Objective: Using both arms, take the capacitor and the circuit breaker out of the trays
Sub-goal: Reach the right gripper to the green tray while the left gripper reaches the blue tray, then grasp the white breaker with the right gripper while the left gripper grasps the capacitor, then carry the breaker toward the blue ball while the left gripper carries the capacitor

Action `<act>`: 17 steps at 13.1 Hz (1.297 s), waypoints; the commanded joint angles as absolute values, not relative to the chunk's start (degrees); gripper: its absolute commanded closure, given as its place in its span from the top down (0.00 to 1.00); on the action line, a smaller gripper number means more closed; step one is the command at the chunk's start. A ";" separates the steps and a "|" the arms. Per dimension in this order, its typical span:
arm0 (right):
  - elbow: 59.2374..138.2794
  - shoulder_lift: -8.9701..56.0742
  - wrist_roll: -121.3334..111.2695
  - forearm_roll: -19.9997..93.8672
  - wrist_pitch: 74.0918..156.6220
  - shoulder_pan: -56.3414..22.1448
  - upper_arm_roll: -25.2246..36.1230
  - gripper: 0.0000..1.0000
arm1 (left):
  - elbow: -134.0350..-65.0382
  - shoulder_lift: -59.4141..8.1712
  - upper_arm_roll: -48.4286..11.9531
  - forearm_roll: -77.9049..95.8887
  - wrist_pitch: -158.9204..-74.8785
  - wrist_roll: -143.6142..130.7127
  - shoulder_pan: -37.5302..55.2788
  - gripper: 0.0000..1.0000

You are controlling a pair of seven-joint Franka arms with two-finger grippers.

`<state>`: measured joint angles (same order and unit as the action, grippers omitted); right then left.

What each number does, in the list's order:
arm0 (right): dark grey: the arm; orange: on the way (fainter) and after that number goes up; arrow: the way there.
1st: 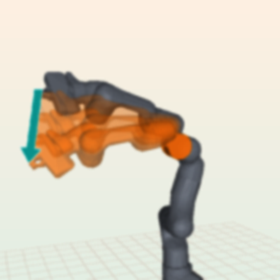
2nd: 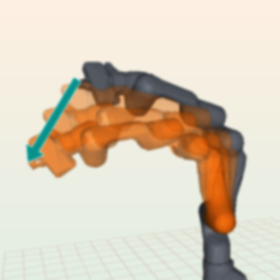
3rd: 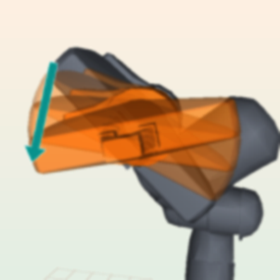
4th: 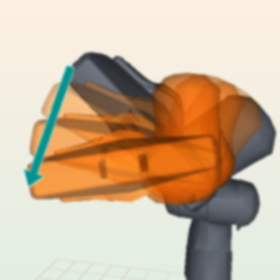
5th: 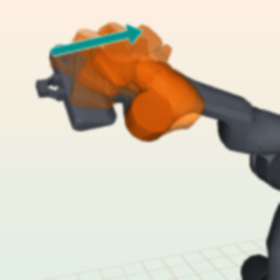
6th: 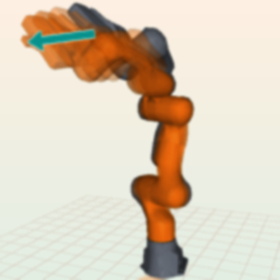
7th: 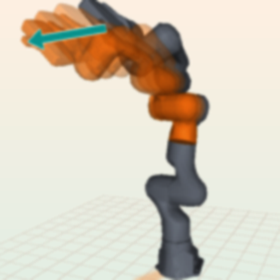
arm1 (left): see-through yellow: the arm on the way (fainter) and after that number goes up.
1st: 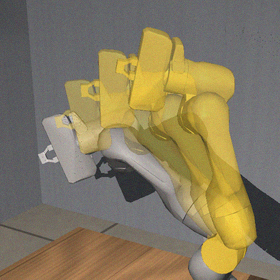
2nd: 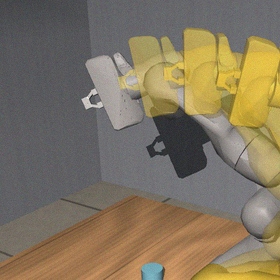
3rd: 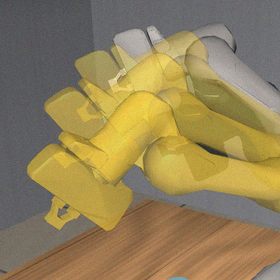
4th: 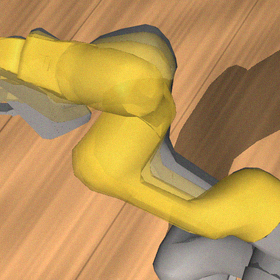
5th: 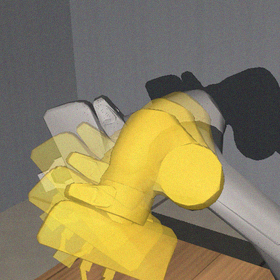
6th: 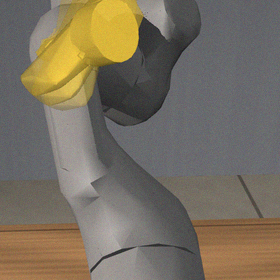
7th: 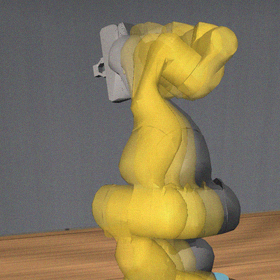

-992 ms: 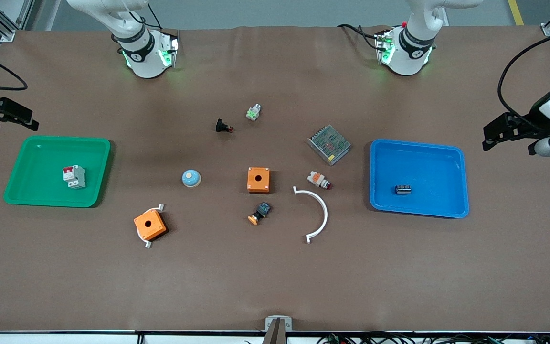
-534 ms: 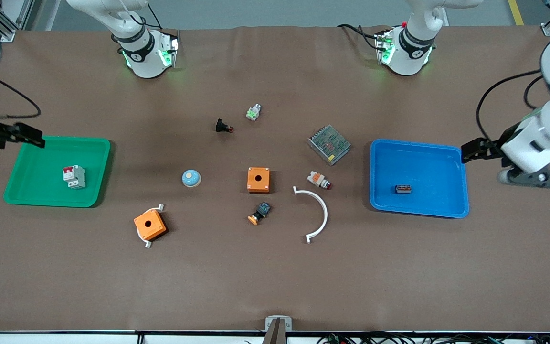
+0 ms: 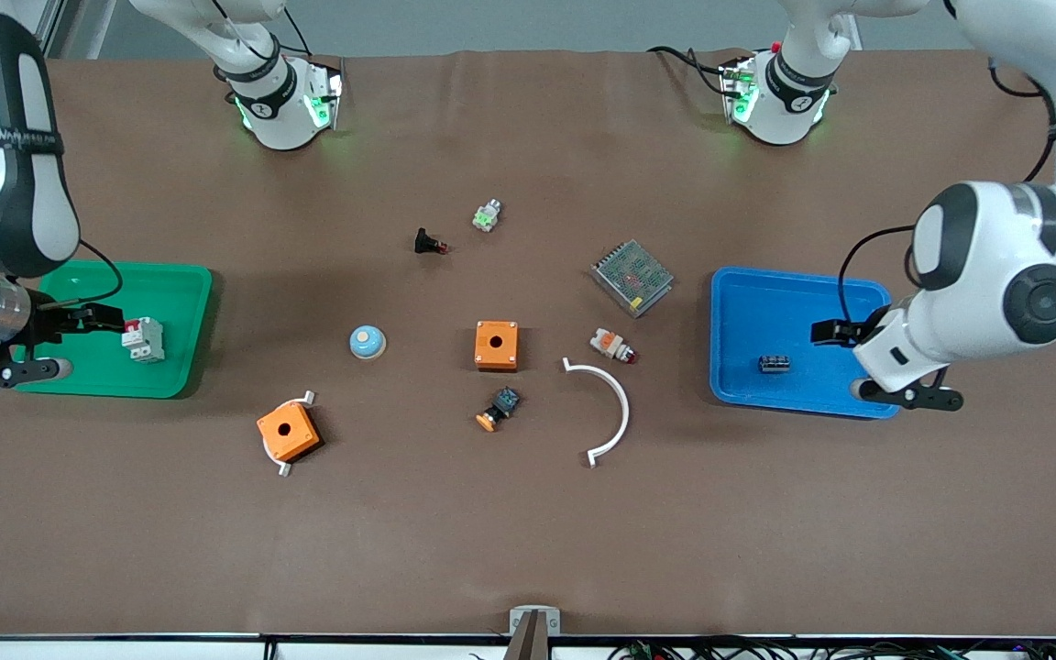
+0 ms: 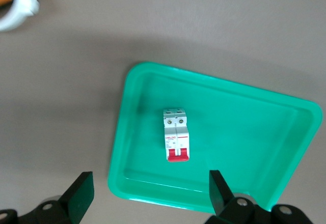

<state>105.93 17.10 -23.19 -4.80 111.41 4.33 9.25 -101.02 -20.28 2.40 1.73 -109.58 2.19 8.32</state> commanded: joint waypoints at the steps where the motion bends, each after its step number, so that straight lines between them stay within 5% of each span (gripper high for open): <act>1: 105.56 21.43 -28.10 -6.67 113.46 4.75 8.88 1.00 | -103.97 -23.62 1.85 2.81 -115.99 1.32 8.61 1.00; 10: 111.18 28.29 -32.78 -6.94 123.93 8.44 8.79 0.88 | -107.40 -31.55 1.14 1.41 -125.51 -2.55 11.25 1.00; 14: 111.18 29.44 -32.87 -7.03 123.75 8.44 8.88 0.50 | -108.89 -31.11 1.14 -0.53 -125.51 -2.64 10.81 1.00; 17: 110.66 29.01 -32.78 -7.03 122.09 7.82 8.79 0.11 | -109.42 -31.29 1.06 -0.53 -125.59 -3.60 11.34 0.96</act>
<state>110.91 29.70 -32.31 -5.87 123.40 7.73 9.31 -107.53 -32.71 1.10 0.38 -124.82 -3.25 10.98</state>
